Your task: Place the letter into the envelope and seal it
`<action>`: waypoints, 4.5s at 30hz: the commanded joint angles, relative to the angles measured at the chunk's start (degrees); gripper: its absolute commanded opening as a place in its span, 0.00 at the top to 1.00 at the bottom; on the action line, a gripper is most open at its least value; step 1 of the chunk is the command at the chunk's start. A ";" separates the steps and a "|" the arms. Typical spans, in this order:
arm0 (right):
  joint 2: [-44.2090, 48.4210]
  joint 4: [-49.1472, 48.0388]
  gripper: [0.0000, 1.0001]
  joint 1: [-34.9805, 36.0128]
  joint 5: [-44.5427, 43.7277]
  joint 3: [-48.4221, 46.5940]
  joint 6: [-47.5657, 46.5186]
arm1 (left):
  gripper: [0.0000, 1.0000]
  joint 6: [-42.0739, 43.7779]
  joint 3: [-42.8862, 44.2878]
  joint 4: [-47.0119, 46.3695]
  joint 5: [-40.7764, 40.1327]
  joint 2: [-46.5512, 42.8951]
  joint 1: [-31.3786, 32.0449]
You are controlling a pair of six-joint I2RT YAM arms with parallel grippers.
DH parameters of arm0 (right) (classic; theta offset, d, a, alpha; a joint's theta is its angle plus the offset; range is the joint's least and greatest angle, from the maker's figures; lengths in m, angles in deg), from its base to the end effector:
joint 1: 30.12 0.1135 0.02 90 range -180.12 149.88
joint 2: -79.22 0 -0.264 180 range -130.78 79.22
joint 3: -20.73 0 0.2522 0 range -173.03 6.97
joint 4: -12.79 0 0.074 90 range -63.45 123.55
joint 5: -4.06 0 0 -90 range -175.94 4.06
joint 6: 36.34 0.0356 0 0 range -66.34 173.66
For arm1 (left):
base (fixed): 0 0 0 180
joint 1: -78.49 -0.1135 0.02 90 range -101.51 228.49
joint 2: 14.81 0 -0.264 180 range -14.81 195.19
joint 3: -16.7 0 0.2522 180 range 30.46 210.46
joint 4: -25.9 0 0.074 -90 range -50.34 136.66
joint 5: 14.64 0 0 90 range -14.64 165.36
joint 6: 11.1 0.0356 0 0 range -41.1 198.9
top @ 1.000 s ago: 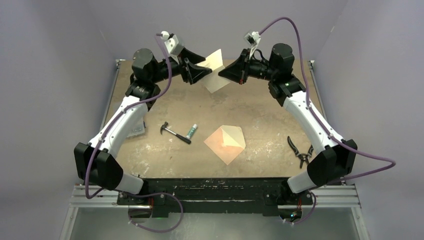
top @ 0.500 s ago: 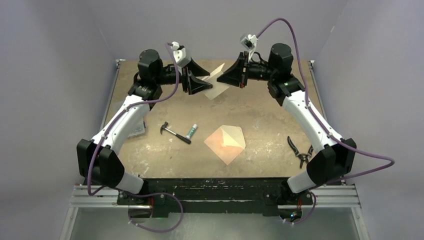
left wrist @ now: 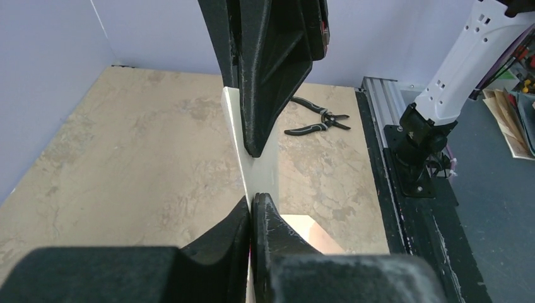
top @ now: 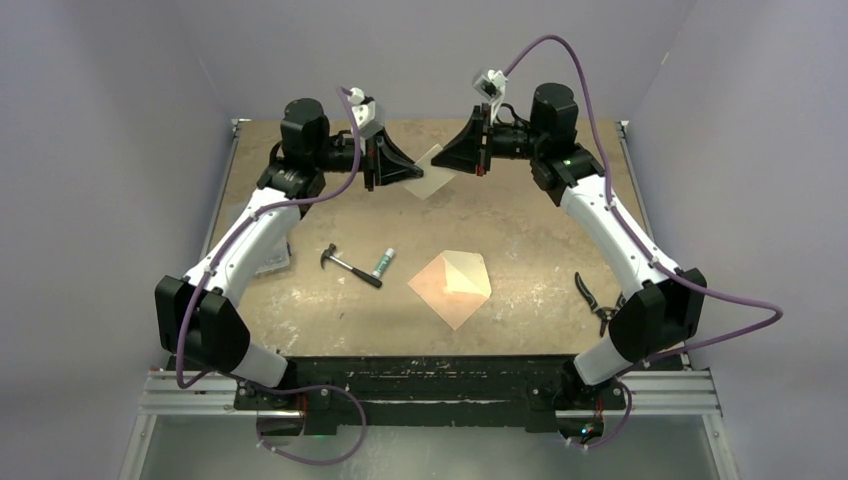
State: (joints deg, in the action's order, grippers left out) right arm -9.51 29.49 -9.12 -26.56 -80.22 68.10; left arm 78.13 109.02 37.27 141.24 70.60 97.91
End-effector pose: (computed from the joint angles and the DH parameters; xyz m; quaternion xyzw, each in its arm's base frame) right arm 0.3181 0.1549 0.4236 -0.3722 0.6175 0.5259 0.4511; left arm 0.3075 -0.1429 0.4001 0.4642 0.5481 -0.4929 0.4911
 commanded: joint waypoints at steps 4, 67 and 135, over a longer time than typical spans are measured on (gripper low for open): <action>1.02 -1.80 1.00 0.23 -0.06 -3.00 -0.29 | 0.83 1.60 2.46 1.60 0.96 -0.24 -0.22; 1.53 -65.26 0.30 2.47 -17.47 2.42 48.33 | 1.00 -65.06 -0.50 -64.03 -23.01 0.46 2.46; 6.36 16.59 1.00 2.15 -37.60 33.07 5.43 | 0.42 -27.20 -23.21 15.76 -64.47 5.73 31.83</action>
State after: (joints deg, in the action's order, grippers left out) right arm -6.18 47.20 -6.52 -60.83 -48.53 71.68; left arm 53.80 84.61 55.93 84.39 73.00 124.73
